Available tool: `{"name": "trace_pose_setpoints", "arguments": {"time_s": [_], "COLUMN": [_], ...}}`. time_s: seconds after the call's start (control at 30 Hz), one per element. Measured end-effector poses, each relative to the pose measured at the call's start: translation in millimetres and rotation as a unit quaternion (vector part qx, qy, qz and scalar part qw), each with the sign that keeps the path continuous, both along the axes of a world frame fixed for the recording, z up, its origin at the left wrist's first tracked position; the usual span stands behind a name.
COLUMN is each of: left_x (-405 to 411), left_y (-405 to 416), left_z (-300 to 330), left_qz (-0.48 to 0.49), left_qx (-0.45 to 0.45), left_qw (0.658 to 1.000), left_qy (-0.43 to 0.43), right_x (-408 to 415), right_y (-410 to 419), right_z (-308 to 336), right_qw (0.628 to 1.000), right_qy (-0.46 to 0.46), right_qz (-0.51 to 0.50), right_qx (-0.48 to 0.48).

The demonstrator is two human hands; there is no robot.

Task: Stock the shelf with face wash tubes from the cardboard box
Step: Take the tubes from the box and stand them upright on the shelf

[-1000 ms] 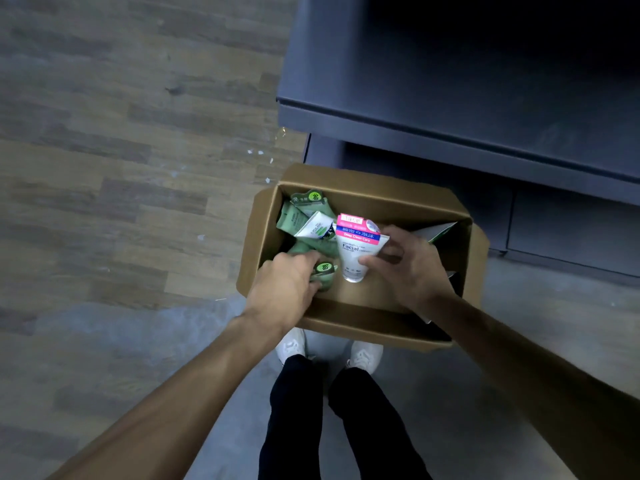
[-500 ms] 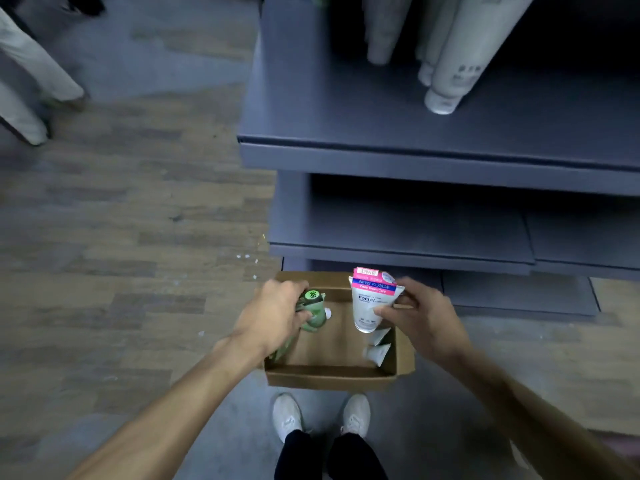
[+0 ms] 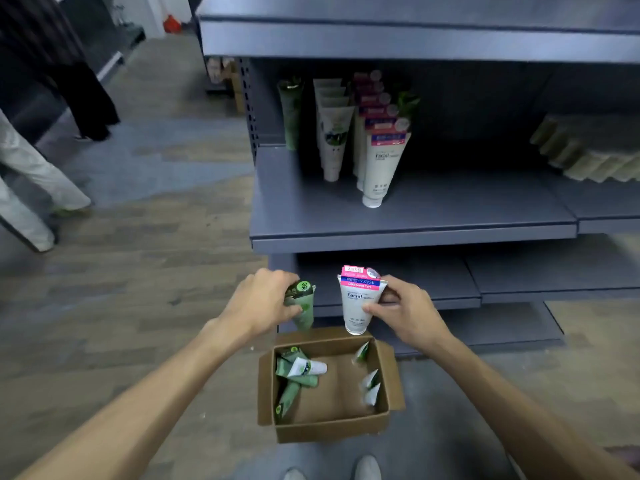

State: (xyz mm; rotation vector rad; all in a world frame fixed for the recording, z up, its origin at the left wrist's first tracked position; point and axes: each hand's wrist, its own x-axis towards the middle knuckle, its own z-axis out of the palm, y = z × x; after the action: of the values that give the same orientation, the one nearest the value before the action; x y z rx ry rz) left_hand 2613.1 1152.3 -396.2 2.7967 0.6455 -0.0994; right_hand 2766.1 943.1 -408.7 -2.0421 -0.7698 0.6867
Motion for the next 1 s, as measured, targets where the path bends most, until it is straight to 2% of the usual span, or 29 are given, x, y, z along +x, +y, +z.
{"name": "trace_pose_setpoints", "arguments": {"time_s": [0.1, 0.23, 0.67, 1.0], "left_x": [5.7, 14.1, 55.5, 87.6], "left_y": [2.2, 7.3, 10.4, 1.3], "left_z": [36.8, 71.7, 144.9, 169.5], "left_qz": [-0.027, -0.037, -0.027, 0.029], "left_qx": [0.039, 0.041, 0.087, 0.120], "left_qw": [0.999, 0.998, 0.991, 0.985], "left_qy": [-0.008, -0.029, -0.102, -0.118], "right_x": [7.1, 19.4, 89.8, 140.9], "right_y": [1.0, 2.7, 23.4, 39.6], "right_z": [22.1, 45.2, 108.8, 95.6], "right_qw": [1.000, 0.998, 0.990, 0.991], "right_qy": [-0.024, -0.060, -0.105, -0.099], "right_qz": [0.007, 0.004, 0.000, 0.029], "right_qx": [0.011, 0.030, 0.098, 0.085]}}
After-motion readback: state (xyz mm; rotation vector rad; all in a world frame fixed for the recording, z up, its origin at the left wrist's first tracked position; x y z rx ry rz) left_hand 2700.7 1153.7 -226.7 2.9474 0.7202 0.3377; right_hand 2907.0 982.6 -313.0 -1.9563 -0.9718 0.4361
